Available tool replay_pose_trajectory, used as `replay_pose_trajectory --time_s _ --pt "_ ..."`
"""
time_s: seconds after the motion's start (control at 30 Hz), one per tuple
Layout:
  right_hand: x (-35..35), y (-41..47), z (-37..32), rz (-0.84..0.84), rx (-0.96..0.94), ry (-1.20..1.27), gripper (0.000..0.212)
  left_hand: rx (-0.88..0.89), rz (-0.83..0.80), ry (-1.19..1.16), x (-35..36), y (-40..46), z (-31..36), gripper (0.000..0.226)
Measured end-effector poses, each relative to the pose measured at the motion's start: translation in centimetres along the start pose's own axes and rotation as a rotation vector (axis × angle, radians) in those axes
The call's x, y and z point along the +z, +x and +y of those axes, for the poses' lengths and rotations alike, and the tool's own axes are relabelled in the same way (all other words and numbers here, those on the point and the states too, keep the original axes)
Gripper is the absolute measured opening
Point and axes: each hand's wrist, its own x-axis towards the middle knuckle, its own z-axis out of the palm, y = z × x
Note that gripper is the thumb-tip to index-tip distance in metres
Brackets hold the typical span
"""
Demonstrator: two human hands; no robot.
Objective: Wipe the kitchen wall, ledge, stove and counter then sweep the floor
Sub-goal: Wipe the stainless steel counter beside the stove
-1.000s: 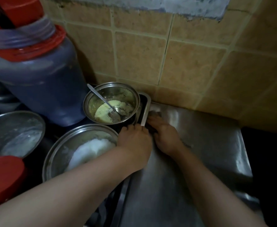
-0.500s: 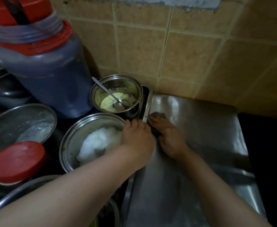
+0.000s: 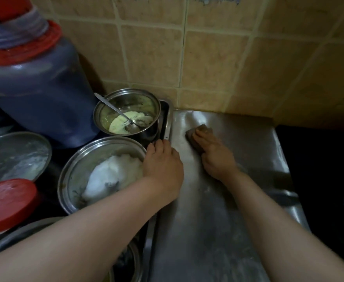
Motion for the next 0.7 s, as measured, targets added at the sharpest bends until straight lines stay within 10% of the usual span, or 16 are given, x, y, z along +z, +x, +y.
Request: replay_pose_trajectory --time_s 0.7 --pt "-2.6 -4.9 5.2 0.049 0.161 -0.054 0.068 0.19 -0.047 -0.189 -1.0 2.6 4.4 0.072"
